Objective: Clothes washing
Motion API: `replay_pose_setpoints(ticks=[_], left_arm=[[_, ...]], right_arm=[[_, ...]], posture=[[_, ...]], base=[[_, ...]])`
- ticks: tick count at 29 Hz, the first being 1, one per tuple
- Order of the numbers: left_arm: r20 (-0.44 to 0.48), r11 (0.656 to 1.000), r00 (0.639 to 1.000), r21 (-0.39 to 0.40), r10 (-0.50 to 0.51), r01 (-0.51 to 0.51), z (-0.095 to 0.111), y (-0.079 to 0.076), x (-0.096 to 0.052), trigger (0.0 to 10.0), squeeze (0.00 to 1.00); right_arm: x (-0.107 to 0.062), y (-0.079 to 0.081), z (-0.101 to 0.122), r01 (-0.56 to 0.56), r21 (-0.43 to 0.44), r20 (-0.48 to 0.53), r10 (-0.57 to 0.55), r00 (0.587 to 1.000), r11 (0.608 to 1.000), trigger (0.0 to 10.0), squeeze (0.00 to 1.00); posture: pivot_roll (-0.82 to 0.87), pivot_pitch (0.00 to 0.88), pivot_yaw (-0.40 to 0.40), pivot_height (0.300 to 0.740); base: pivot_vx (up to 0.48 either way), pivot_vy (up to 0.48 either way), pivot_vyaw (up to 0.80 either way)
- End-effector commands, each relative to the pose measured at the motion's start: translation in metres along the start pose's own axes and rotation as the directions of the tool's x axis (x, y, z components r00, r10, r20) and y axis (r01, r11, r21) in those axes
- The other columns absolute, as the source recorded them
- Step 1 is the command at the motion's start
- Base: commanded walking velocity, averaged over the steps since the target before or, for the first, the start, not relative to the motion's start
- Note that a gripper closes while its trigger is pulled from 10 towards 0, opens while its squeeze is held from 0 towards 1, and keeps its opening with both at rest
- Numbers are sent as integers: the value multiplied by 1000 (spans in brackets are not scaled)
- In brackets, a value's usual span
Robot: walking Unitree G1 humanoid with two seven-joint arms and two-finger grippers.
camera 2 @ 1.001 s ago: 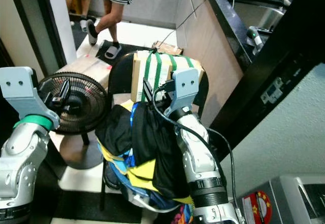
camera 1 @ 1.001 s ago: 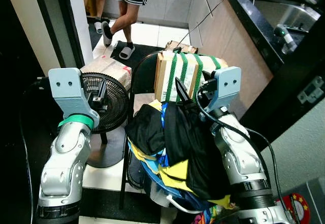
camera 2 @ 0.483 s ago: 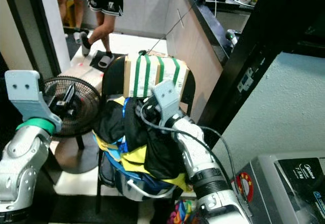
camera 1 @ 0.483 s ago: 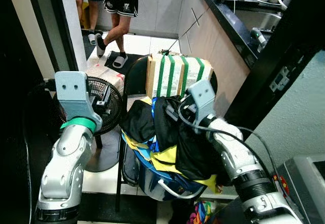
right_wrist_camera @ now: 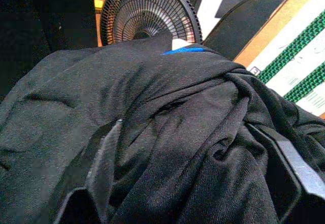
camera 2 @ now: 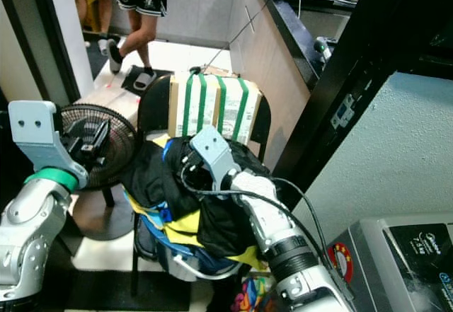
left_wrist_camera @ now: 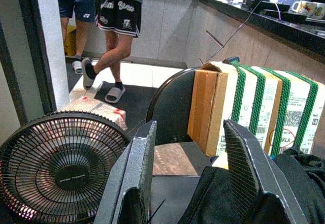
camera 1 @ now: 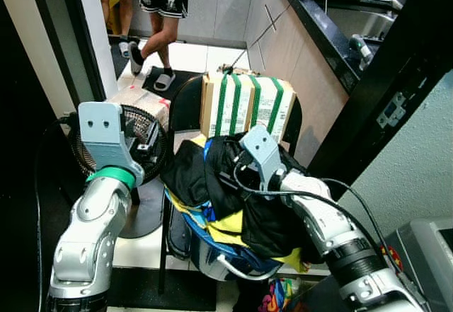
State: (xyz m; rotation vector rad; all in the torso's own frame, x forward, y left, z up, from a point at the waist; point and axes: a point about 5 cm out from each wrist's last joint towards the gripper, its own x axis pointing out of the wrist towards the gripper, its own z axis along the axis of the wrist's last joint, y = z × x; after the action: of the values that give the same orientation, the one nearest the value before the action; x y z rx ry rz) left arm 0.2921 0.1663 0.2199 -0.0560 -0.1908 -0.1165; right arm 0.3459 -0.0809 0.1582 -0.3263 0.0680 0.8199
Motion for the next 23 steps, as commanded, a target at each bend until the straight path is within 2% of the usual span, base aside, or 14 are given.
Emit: replay_pose_setpoints(ticks=[1,9,14,15,16,17,20,21,23], left_arm=[[-5,1000,1000,-6,-24,24,-1,-4,-1,10000,0],[-6,999,999,-12,-32,32,-1,-4,-2,10000,0],[4,995,995,-34,-97,97,0,-9,-5,10000,0],[28,979,983,-83,-182,184,2,-15,-9,10000,0],[55,946,955,-130,-293,298,4,-22,-17,10000,0],[75,881,896,-167,-437,443,1,-30,-31,10000,0],[45,862,878,-172,-476,476,-7,-31,-39,10000,0],[10,860,876,-184,-483,476,-15,-31,-44,10000,0],[-1,865,881,-190,-472,463,-19,-30,-46,10000,0]], right_arm=[[0,9,-13,-46,19,-47,47,998,999,0,0],[0,12,-11,-62,24,-49,63,997,998,0,0],[-1,15,-11,-78,30,-52,80,995,996,0,0],[0,16,-11,-83,31,-51,84,995,996,0,0],[0,17,-11,-87,31,-51,88,995,996,0,0],[-1,18,-12,-94,32,-51,96,994,995,0,0],[-1,19,-12,-99,32,-53,100,994,995,0,0],[-2,19,-13,-102,33,-55,104,993,994,0,0],[-2,19,-13,-105,34,-56,107,993,994,0,0]], posture=[[140,16,-45,740],[141,17,-46,740],[149,22,-45,740],[150,22,-43,740],[150,21,-39,740],[151,22,-38,740],[149,23,-36,740],[149,21,-33,740],[149,21,-33,740]], base=[[0,0,0],[0,0,0],[0,0,0],[0,0,0],[0,0,0],[0,0,0],[0,0,0],[0,0,0],[0,0,0]])
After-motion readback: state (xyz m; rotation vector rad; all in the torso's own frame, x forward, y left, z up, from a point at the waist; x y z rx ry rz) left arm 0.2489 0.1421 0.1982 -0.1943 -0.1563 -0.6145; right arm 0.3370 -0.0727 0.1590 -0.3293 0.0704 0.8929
